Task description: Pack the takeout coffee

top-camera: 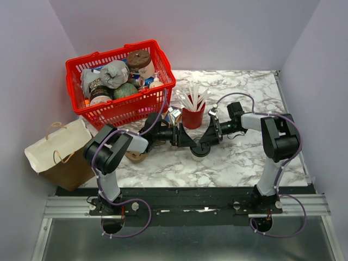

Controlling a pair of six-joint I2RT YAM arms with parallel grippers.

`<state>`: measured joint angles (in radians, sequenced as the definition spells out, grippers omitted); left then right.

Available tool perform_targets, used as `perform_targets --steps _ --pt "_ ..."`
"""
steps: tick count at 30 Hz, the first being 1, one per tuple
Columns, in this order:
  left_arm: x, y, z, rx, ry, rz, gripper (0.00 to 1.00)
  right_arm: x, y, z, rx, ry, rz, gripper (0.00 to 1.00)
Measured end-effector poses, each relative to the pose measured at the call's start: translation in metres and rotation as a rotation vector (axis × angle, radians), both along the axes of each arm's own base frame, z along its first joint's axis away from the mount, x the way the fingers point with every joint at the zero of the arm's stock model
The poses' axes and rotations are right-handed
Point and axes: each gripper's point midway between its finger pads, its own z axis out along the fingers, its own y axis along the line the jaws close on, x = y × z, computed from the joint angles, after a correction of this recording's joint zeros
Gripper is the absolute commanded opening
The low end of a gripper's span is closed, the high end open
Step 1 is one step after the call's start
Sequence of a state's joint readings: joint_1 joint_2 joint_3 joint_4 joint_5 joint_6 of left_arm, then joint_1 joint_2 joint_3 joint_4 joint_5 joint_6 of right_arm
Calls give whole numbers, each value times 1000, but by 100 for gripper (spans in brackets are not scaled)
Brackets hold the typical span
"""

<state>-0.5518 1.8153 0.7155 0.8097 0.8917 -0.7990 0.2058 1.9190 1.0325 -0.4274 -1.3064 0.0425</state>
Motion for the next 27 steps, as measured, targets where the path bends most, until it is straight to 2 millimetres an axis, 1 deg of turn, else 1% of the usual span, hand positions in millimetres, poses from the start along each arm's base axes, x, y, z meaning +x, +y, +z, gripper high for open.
perform_targets --steps 12,27 --pt "2 1 -6 -40 83 38 96 1 1 0 42 14 -6 88" --pt "7 -1 -7 -76 101 70 96 2 -1 -2 71 42 -24 89"
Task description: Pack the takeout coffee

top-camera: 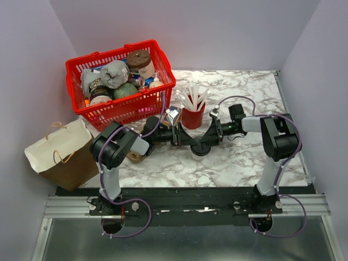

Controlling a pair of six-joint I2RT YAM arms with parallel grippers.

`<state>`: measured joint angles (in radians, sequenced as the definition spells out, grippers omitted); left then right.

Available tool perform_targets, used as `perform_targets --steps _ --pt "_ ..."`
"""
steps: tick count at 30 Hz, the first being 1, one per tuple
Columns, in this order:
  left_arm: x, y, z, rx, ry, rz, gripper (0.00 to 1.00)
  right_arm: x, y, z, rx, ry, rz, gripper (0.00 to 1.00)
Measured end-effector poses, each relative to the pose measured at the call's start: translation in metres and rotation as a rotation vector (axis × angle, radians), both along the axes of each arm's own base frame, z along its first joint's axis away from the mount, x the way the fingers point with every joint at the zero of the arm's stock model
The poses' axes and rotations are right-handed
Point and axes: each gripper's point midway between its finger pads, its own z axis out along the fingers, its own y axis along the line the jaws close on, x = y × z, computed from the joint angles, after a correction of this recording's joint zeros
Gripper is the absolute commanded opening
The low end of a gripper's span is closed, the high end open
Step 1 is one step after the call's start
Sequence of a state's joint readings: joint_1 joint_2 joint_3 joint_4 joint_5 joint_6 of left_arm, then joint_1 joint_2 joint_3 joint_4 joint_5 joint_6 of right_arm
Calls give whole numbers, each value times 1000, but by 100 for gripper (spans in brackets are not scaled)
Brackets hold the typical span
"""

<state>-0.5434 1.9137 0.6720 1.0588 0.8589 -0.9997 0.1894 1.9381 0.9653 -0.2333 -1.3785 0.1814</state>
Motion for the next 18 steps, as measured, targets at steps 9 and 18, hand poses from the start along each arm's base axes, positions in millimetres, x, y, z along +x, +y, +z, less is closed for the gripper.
perform_targets --steps 9,18 --pt "0 0 -2 -4 -14 -2 94 -4 -2 4 -5 -77 -5 98" --pt "1 0 0 -4 -48 -9 93 -16 -5 4 13 -190 15 95"
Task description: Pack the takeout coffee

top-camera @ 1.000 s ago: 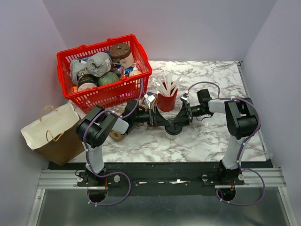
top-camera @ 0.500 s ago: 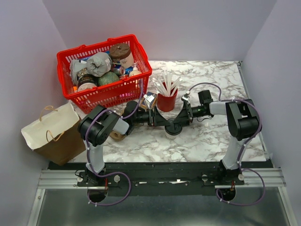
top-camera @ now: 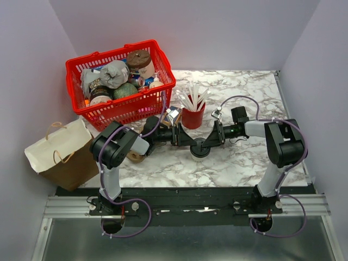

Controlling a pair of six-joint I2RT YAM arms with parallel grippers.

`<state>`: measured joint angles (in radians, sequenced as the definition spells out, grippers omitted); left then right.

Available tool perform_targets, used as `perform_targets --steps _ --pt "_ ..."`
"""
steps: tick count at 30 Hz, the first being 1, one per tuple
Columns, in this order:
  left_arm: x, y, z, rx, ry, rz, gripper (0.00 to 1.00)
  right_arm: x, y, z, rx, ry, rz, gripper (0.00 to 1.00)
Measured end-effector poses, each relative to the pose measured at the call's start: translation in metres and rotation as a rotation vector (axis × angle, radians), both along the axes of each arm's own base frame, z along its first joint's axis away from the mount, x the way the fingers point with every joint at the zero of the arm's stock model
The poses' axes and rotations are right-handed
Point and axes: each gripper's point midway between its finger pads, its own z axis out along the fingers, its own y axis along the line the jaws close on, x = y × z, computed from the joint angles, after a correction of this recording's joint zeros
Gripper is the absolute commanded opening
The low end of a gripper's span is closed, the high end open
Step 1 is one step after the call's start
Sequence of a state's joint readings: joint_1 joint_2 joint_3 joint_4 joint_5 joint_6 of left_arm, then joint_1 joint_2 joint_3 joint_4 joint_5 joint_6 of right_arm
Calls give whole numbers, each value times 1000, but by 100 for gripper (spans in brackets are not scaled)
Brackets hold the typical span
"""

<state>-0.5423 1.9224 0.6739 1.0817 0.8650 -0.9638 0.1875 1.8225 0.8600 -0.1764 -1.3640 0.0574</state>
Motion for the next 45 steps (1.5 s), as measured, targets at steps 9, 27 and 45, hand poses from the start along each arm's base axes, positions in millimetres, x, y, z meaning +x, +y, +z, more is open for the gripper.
perform_targets --steps 9,27,45 --pt "2 1 0 4 -13 -8 92 0 0 -3 31 40 11 86" --pt "-2 2 3 -52 -40 -93 92 -9 7 1 31 -26 45 87" --pt "16 13 10 -9 -120 -25 99 -17 12 24 -30 -205 49 100"
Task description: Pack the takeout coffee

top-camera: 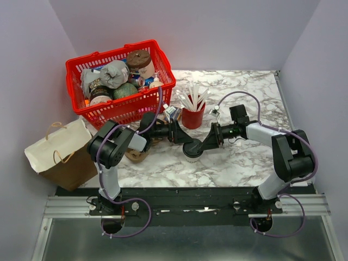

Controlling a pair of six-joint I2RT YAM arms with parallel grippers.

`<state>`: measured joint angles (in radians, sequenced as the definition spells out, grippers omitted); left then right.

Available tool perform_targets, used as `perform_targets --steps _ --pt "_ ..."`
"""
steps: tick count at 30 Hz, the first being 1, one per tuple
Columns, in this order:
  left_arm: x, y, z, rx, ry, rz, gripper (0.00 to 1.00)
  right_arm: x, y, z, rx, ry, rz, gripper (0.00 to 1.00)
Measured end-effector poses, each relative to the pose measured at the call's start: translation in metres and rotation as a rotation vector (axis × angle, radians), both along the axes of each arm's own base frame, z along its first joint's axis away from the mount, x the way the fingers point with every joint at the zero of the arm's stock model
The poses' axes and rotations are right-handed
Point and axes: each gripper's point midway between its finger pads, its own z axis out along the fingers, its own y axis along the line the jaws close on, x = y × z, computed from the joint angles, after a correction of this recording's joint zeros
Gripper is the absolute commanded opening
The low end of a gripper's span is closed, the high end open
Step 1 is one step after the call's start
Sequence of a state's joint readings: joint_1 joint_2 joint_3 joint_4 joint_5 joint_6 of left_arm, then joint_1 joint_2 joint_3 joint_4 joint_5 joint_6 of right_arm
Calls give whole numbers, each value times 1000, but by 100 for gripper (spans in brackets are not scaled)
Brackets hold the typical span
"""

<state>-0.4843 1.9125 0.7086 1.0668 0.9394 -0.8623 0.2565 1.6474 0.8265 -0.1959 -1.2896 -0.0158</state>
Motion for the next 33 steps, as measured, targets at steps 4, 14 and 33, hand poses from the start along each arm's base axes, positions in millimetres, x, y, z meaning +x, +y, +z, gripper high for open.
perform_targets --steps 4,14,33 --pt "1 1 0 16 -22 1 99 2 0 2 -11 -12 -10 100" --pt "3 1 13 36 -58 0 99 12 -3 4 -68 -54 -50 100" --pt "12 22 41 101 -100 52 99 19 -14 4 -80 16 -101 100"
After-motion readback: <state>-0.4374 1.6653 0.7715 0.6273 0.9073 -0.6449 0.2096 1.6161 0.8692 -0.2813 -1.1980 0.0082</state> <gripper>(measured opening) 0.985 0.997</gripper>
